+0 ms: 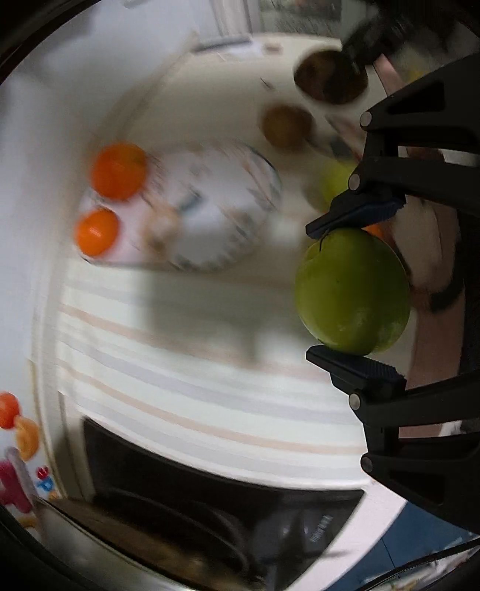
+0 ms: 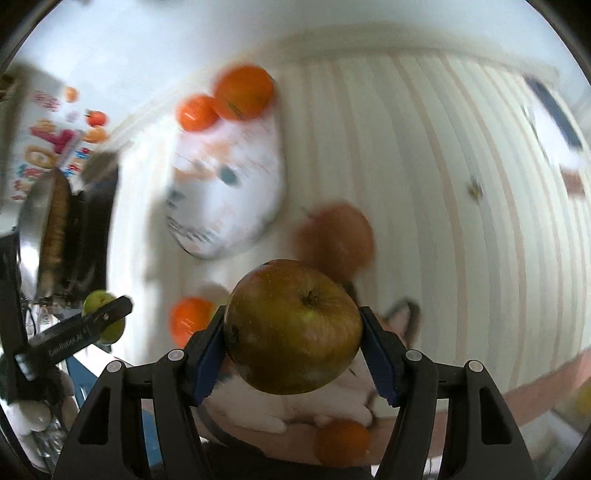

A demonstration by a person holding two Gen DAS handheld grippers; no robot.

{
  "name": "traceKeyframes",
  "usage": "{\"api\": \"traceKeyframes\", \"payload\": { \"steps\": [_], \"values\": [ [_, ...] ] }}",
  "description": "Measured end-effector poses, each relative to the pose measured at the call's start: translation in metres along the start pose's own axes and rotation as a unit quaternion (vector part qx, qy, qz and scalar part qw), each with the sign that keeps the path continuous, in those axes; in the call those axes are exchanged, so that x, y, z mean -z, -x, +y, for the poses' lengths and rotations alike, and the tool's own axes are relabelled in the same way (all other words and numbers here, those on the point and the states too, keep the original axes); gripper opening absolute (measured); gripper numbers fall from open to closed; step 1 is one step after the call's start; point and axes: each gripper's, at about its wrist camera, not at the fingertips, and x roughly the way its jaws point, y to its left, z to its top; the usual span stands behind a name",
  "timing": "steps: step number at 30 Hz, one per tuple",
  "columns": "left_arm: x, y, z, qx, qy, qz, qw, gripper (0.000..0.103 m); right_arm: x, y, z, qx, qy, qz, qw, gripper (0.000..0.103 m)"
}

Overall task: Organize fruits
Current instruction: 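Carry both apples to the plate and release them beside the oranges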

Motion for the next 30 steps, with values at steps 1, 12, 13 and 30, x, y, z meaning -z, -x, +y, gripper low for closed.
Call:
{"api": "traceKeyframes", "payload": {
  "steps": [1,12,13,30],
  "values": [
    [-0.012,0.003,-0.005,0.009,-0.001,-0.003,1.0000,0.057,-0.011,-0.001,0.008,-0.004,0.006,-0.007,1.000,0.070],
    [-0.146,-0.052,-0.031,0.026,-0.015,0.045,0.9985,0.058,-0.119,-0.083,0.043,0.000,0.046,-0.006,0.999,0.070],
    [-0.153,-0.059,-0.033,0.025,-0.017,0.051,0.9983,0.058,-0.124,-0.090,0.042,0.008,0.054,-0.006,0.998,0.070],
    [-0.168,-0.103,-0.037,-0.004,-0.026,0.096,0.9950,0.058,-0.145,-0.135,0.047,0.024,0.073,-0.009,0.997,0.070]
  ]
}}
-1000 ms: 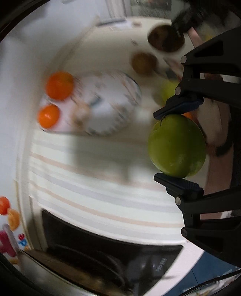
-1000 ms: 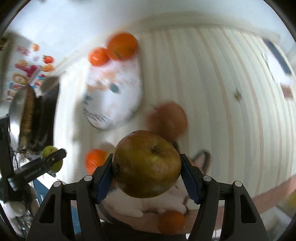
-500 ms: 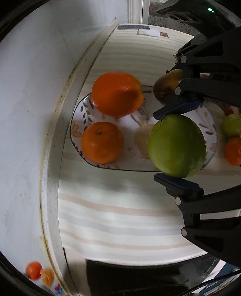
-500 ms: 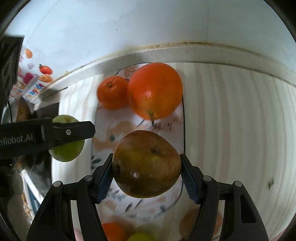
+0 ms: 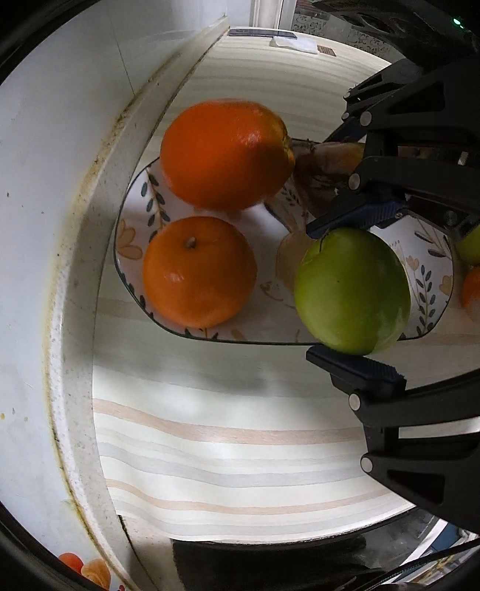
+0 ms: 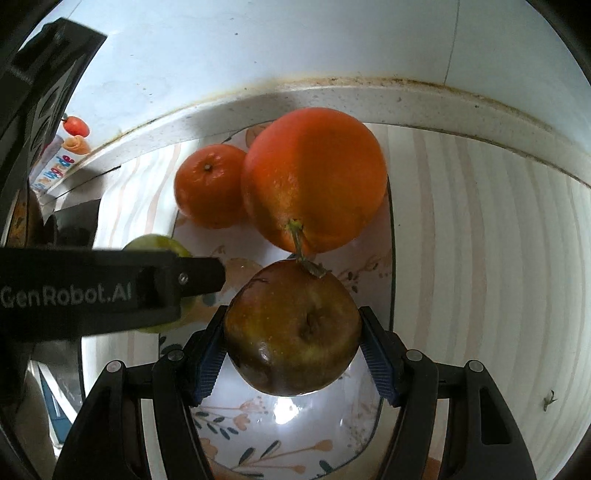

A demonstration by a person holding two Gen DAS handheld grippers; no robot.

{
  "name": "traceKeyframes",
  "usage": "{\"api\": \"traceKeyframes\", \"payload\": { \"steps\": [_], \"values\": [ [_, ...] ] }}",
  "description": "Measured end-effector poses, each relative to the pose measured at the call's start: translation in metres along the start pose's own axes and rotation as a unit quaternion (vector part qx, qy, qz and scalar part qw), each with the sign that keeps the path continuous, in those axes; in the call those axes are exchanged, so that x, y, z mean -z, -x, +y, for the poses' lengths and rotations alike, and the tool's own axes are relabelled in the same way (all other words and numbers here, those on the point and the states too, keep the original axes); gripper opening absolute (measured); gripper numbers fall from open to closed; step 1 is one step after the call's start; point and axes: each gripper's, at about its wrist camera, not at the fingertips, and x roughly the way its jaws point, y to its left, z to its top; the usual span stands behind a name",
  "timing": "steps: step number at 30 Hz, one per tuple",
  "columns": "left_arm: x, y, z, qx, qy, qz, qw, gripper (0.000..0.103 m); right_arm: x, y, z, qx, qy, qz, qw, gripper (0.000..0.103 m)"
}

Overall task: Organize fruits
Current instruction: 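Carry both apples to the plate and release them beside the oranges, then move both tools back over the remaining fruit on the cat mat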

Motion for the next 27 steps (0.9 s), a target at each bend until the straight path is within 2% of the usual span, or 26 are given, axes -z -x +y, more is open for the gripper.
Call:
{"api": "traceKeyframes", "payload": {
  "steps": [2,3,4,6,7,17,27],
  "values": [
    [-0.003,-0.006,-0.006,-0.007,-0.001,0.003,1.0000,0.059,0.000,0.002,-0.001,-0.004,-0.004,-0.010,1.000,0.072],
    [-0.002,-0.004,-0.005,-0.006,-0.001,-0.001,1.0000,0.063,0.000,0.003,-0.002,-0.006,-0.005,-0.014,1.000,0.079],
    [-0.004,-0.006,-0.007,-0.008,-0.003,-0.012,0.9999,0.071,0.000,0.006,-0.003,-0.003,-0.007,-0.016,1.000,0.085],
    [-0.004,-0.002,-0.008,-0.003,-0.004,-0.021,0.9998,0.084,0.000,0.011,-0.005,-0.004,-0.014,-0.018,1.000,0.089],
    [-0.003,0.001,-0.009,-0.002,-0.005,-0.025,0.9997,0.087,0.000,0.012,-0.006,-0.006,-0.017,-0.017,1.000,0.092],
    [0.014,0.022,-0.008,-0.013,-0.007,-0.052,0.9985,0.087,0.006,0.030,-0.011,0.003,-0.033,-0.015,0.999,0.097],
    [0.066,0.064,0.013,-0.056,-0.012,-0.125,0.9906,0.087,0.030,0.074,-0.017,0.051,-0.030,-0.025,0.998,0.098]
  ]
}}
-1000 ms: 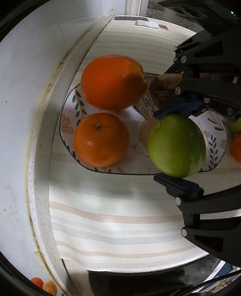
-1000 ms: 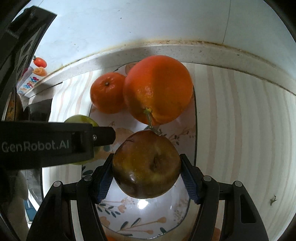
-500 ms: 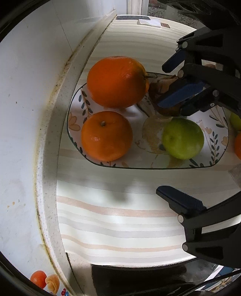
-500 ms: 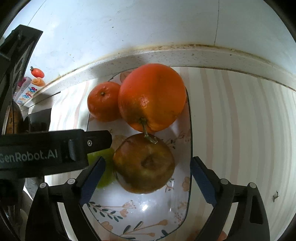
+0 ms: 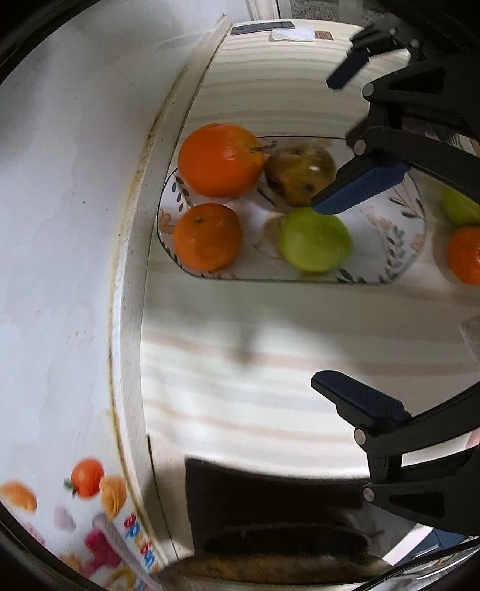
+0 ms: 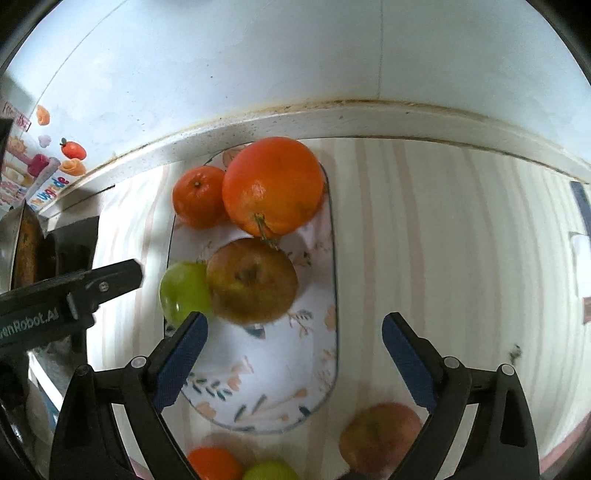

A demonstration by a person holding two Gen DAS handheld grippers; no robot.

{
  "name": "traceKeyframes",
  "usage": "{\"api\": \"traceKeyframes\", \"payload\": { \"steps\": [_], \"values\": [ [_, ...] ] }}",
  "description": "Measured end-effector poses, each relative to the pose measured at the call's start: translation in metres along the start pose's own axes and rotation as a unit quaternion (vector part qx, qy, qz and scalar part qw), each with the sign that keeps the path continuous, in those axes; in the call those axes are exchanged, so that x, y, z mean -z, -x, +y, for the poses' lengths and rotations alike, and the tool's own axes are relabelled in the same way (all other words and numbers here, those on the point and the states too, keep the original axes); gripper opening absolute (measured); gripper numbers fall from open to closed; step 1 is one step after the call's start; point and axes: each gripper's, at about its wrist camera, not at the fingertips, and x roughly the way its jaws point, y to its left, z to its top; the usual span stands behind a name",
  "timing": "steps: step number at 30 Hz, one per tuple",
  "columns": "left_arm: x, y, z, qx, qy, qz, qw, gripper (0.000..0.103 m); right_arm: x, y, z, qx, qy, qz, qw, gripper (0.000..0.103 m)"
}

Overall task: Organize fruits
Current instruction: 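Move both tools back over the remaining fruit on the cat mat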

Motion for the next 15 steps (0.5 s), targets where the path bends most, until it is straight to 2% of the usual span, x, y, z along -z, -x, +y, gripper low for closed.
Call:
{"api": "traceKeyframes", "payload": {
  "steps": [6,11,15],
  "values": [
    [0.045,0.043,0.012,-0.020,-0.004,-0.044,0.9988,0.087,0.022,0.039,0.005,0.012,0.017,-0.016,1.000,0.098],
    [0.069,0.077,0.024,-0.024,0.000,-0.074,0.9970,0.087,0.042,0.073,0.016,0.009,0.027,-0.036,0.999,0.098],
    [0.089,0.104,0.019,-0.032,-0.004,-0.101,0.9944,0.087,0.058,0.101,0.022,0.008,0.034,-0.056,0.998,0.098]
  ]
}}
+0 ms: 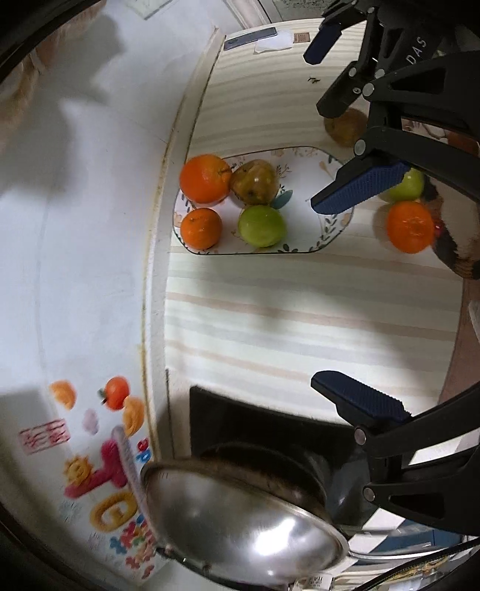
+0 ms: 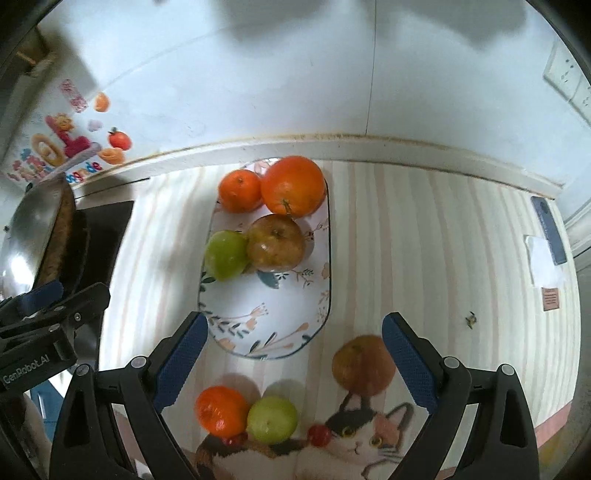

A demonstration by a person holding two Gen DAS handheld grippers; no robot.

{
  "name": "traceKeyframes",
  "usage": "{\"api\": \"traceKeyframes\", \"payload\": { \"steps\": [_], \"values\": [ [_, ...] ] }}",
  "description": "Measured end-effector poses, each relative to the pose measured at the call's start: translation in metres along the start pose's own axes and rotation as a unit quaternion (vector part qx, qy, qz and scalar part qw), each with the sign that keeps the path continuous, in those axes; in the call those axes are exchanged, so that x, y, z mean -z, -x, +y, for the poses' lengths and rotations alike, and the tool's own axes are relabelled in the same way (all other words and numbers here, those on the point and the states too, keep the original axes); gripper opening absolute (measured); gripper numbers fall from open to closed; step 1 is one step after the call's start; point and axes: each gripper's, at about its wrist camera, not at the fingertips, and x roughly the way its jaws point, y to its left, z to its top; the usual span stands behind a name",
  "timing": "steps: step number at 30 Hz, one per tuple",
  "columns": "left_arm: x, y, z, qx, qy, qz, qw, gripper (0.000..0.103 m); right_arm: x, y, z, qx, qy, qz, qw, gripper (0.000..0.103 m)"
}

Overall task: Organize fruits
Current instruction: 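Move both tools back over the remaining fruit on the cat mat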

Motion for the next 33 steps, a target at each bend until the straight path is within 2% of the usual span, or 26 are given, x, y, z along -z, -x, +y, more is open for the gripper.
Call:
{"api": "traceKeyframes", "payload": {
  "steps": [15,23,26,28,33],
  "values": [
    [0.049,0.083,-0.012,0.024,-0.006,-0.053,0.9983,0.087,0.042,0.111,0.005,-0.011,0.001,-0.071,0.997,0.098],
    [0.059,0.100,-0.012,0.034,0.002,-0.059,0.9976,0.087,0.056,0.130,-0.002,-0.032,-0.018,-0.076,0.996,0.098],
    [0.062,0.089,-0.015,0.035,-0.003,-0.044,0.9984,0.087,0.064,0.116,-0.016,-0.039,-0.038,-0.046,0.997,0.098],
    [0.065,0.074,-0.020,0.034,-0.011,-0.026,0.9990,0.097,0.072,0.099,-0.025,-0.038,-0.050,-0.015,0.998,0.098],
    [0.078,0.023,-0.035,0.024,-0.037,0.028,0.9986,0.098,0.109,0.032,-0.059,-0.044,-0.092,0.101,0.990,0.098]
  ]
}}
